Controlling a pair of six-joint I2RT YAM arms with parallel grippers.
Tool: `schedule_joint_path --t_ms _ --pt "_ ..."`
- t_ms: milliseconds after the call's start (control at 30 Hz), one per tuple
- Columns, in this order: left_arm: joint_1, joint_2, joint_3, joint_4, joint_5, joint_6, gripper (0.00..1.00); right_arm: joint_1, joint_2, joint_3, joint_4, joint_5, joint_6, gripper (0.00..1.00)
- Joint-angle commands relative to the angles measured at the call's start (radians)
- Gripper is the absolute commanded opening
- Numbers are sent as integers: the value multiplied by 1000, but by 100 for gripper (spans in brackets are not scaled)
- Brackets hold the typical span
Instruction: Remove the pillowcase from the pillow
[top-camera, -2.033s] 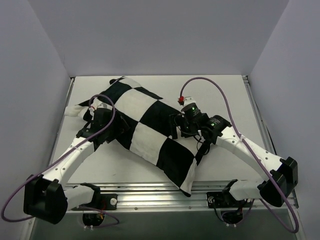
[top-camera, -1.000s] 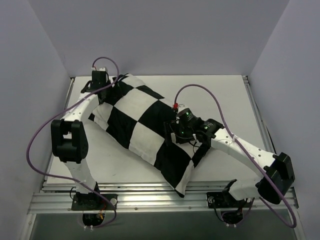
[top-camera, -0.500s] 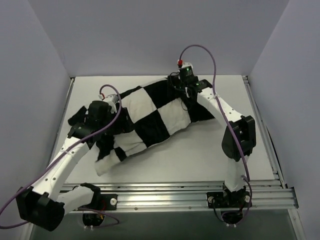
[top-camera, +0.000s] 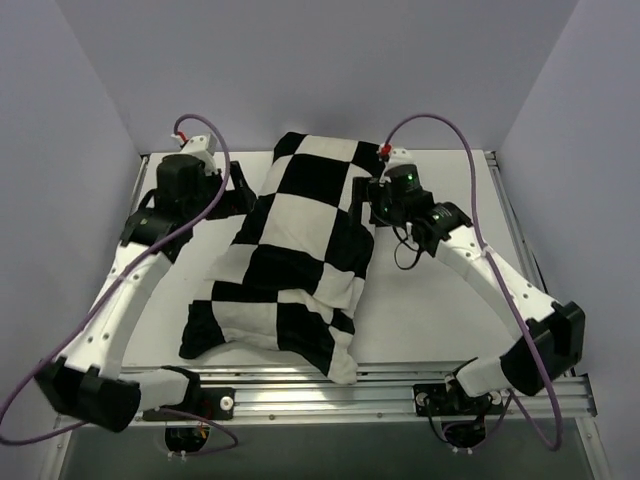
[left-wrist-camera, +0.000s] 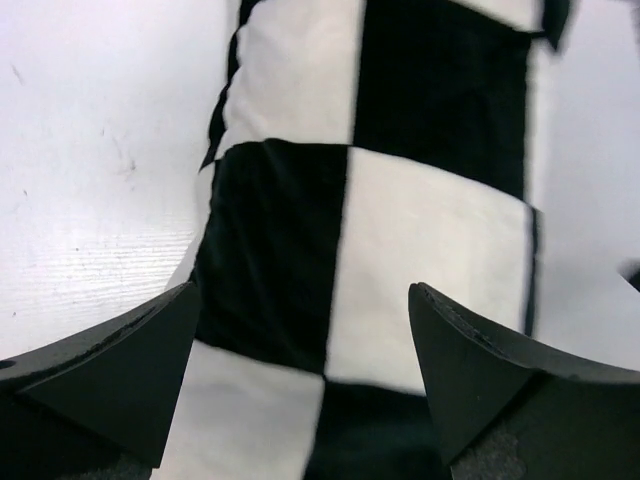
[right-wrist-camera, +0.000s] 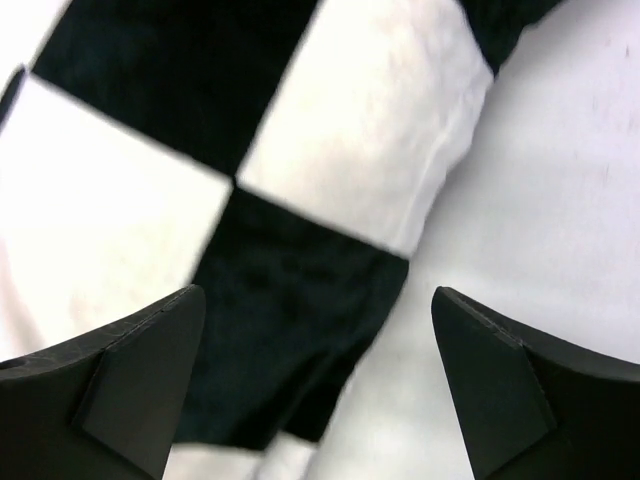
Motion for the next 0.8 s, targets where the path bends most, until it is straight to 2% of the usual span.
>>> schedule_joint_path --t_ms 0,133,267,467,533,633,767 --pt "59 179 -10 73 0 -55 94 16 -106 -127 -7 -31 37 91" --pt "82 346 -39 156 141 -151 94 10 -118 -256 58 -75 81 91" --pt "78 374 -123 187 246 -211 94 13 -36 -290 157 -151 89 89" --pt "29 169 -396 231 288 -280 94 27 176 -194 275 -227 54 88" --pt "-47 54 -453 221 279 -320 94 34 255 -99 269 -264 25 88" --pt "-182 -106 -547 208 224 -398 94 82 352 48 247 -294 -43 88" --pt "-215 -238 -607 168 116 -424 94 128 466 239 203 -272 -84 88"
